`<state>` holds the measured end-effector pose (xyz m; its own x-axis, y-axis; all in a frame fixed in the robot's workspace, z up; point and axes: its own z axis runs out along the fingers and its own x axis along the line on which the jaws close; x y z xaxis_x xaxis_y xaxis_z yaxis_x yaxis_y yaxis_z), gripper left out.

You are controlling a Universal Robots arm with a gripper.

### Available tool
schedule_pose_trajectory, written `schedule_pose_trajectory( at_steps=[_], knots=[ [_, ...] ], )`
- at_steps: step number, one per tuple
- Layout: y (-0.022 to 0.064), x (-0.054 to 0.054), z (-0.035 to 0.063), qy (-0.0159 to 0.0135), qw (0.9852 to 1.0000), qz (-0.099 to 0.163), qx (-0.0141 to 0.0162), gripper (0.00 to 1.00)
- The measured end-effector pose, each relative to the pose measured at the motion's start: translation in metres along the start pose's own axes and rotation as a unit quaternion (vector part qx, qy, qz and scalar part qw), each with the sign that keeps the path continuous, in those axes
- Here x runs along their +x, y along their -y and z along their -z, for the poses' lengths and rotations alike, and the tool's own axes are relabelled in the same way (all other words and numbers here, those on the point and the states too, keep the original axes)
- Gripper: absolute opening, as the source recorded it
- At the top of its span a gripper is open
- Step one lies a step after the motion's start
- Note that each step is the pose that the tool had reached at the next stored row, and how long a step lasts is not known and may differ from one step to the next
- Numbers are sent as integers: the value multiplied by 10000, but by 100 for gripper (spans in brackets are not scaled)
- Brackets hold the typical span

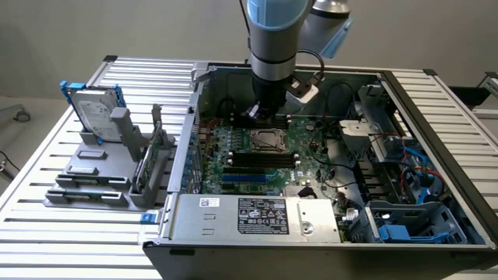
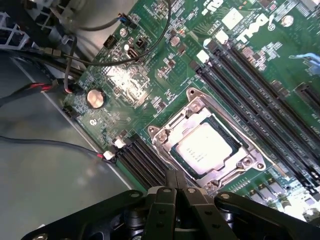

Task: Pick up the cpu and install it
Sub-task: 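Install the first cpu locking lever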

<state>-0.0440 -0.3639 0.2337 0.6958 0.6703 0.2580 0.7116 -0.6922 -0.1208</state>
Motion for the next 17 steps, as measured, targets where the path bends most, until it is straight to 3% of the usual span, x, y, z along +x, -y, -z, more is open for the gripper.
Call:
schedule_pose_trajectory(
  at_steps=[8, 12, 17],
  knots=[
    [-166, -216, 88, 3, 10000, -3, 3, 11],
    [-173, -286, 116, -7, 10000, -23, 13, 11],
    [-164, -352, 174, -17, 10000, -49, 44, 11]
  ],
)
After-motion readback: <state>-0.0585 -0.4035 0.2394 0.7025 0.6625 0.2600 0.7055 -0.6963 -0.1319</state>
